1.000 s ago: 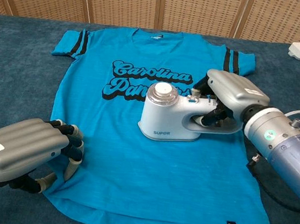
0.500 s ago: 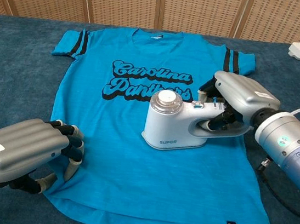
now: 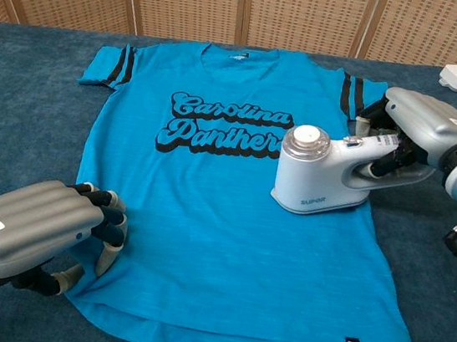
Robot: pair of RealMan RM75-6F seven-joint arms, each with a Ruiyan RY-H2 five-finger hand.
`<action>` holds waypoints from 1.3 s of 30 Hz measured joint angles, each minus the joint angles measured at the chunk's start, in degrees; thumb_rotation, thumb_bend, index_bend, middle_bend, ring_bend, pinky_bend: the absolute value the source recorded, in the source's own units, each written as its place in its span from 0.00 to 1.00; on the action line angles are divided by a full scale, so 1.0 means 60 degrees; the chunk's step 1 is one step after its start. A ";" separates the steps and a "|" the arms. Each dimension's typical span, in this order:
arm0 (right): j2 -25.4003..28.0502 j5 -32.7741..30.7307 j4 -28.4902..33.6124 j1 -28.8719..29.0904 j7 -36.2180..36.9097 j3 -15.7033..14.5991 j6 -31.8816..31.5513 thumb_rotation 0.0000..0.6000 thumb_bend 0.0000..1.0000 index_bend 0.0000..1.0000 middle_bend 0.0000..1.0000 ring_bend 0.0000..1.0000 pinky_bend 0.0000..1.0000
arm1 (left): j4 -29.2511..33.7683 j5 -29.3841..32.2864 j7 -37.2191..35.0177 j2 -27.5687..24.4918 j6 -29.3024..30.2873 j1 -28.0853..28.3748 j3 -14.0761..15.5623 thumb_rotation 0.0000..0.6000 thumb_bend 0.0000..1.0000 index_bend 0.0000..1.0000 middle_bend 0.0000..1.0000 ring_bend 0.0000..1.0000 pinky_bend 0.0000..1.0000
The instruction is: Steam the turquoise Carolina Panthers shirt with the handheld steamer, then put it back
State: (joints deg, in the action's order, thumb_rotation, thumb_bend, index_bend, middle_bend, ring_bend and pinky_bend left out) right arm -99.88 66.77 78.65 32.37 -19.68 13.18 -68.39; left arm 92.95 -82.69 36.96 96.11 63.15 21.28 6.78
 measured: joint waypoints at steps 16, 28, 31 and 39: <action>0.0909 -0.0754 0.0775 0.0215 -0.0018 0.1325 -0.0208 1.00 0.34 0.67 0.67 0.66 0.52 | 0.0860 -0.0179 0.0348 -0.0736 0.0250 -0.0033 0.0085 0.91 0.33 0.61 0.36 0.17 0.17; 0.1148 -0.1434 -0.0590 0.0117 0.0913 0.1649 0.0061 1.00 0.34 0.67 0.66 0.65 0.50 | 0.1844 -0.0541 0.0335 -0.1721 0.0706 -0.0186 0.0243 0.92 0.32 0.52 0.36 0.17 0.17; 0.1206 -0.1583 -0.0915 0.0051 0.1123 0.1665 0.0169 1.00 0.34 0.67 0.66 0.64 0.49 | 0.1981 -0.0665 0.0260 -0.1910 0.0839 -0.0253 0.0293 0.91 0.32 0.50 0.36 0.17 0.17; 0.1213 -0.1840 -0.1860 -0.0115 0.1584 0.1540 0.0524 1.00 0.34 0.65 0.65 0.61 0.47 | 0.2160 -0.0951 0.0013 -0.2270 0.1260 -0.0518 0.0361 0.91 0.30 0.48 0.36 0.17 0.17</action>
State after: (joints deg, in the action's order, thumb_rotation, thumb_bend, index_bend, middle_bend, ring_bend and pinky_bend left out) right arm -92.60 55.74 67.49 31.68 -10.18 22.42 -65.25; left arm 105.92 -88.40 37.04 82.49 70.71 18.17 8.95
